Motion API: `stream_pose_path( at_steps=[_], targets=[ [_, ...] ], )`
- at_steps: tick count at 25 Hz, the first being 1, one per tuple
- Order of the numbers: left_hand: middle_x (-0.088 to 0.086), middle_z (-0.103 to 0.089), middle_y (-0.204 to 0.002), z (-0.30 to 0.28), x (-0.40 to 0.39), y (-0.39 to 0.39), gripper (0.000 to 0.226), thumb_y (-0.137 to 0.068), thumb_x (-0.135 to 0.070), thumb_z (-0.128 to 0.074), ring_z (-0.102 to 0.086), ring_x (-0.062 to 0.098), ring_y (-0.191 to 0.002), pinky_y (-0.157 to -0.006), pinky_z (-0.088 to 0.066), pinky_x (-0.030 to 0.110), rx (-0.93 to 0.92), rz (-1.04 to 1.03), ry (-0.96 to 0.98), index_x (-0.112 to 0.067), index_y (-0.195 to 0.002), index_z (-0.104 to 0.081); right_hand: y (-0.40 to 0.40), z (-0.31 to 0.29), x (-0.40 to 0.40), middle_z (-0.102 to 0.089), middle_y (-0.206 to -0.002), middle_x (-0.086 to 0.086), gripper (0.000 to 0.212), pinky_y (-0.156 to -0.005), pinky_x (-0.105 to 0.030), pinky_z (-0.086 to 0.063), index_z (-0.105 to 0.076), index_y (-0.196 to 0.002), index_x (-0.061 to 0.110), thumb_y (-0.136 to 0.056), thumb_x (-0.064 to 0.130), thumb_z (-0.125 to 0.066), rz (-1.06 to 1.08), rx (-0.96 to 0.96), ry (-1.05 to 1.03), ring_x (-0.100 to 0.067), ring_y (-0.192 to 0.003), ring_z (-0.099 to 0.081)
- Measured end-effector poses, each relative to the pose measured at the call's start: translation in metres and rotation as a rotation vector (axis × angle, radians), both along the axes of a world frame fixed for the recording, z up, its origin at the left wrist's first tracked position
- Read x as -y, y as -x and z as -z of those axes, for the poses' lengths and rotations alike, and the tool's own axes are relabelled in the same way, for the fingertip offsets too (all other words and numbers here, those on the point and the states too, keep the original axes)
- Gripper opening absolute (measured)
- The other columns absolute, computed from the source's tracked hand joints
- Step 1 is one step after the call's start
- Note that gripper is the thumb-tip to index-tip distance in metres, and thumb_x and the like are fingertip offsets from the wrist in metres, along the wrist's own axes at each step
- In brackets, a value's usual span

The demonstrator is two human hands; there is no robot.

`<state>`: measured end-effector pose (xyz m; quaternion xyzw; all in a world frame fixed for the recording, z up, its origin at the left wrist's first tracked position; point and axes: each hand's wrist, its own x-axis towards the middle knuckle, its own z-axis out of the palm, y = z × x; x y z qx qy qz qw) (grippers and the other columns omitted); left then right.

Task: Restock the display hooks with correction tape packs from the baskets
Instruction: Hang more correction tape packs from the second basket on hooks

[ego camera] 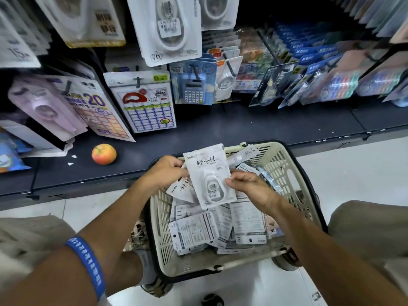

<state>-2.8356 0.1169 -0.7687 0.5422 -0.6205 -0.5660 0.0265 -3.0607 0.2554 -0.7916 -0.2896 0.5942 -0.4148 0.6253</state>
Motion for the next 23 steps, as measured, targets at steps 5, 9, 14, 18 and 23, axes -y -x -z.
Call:
stream_pose_path(
  at_steps=[5, 9, 14, 18, 23],
  targets=[
    [0.016, -0.079, -0.098, -0.019, 0.003, 0.014, 0.048, -0.092, -0.056, -0.064, -0.076, 0.026, -0.077, -0.068, -0.059, 0.035, -0.346, -0.407, -0.35, -0.011, -0.096, -0.079, -0.014, -0.007, 0.009, -0.079, -0.09, -0.001, 0.009, -0.076, -0.022, -0.056, -0.082, -0.08, 0.016, -0.075, 0.015, -0.075, 0.151, 0.271, -0.038, -0.012, -0.085, -0.073],
    [0.017, -0.073, -0.121, -0.007, -0.013, 0.014, 0.079, -0.081, -0.076, -0.056, -0.071, 0.036, -0.109, -0.087, -0.06, 0.051, -0.704, -0.611, -0.572, -0.009, -0.122, -0.07, -0.045, -0.001, 0.019, -0.078, -0.104, -0.008, 0.006, -0.08, -0.036, -0.057, -0.077, -0.091, 0.01, -0.087, 0.011, -0.073, 0.425, 0.294, -0.073, -0.022, -0.094, -0.073],
    [0.014, -0.079, -0.098, 0.011, -0.037, 0.013, 0.061, -0.062, -0.017, -0.09, -0.078, 0.03, -0.083, -0.073, -0.063, 0.043, -0.276, -0.436, -0.453, -0.004, -0.118, -0.071, -0.048, 0.008, 0.01, -0.077, -0.092, -0.004, 0.023, -0.063, -0.029, -0.056, -0.058, -0.109, 0.016, -0.091, 0.01, -0.072, 0.091, -0.053, -0.147, -0.017, -0.077, -0.07],
    [0.009, -0.08, -0.095, 0.017, -0.03, 0.002, 0.058, -0.067, 0.0, -0.09, -0.078, 0.028, -0.082, -0.065, -0.062, 0.038, -0.163, -0.369, -0.378, -0.012, -0.117, -0.063, 0.002, 0.013, 0.036, -0.058, -0.135, -0.006, 0.074, -0.087, -0.036, -0.052, -0.034, -0.146, 0.027, -0.087, 0.01, -0.074, 0.271, -0.748, -0.147, -0.024, -0.102, -0.063],
    [0.002, -0.08, -0.083, 0.013, -0.034, 0.006, 0.049, -0.075, 0.016, -0.075, -0.078, 0.022, -0.073, -0.057, -0.059, 0.032, -0.135, -0.177, -0.428, -0.016, -0.111, -0.063, 0.058, 0.019, 0.056, -0.06, -0.104, 0.0, 0.055, -0.079, -0.033, -0.05, -0.047, -0.131, 0.022, -0.085, 0.012, -0.076, 0.156, -1.005, -0.05, -0.025, -0.1, -0.063]
  ],
)
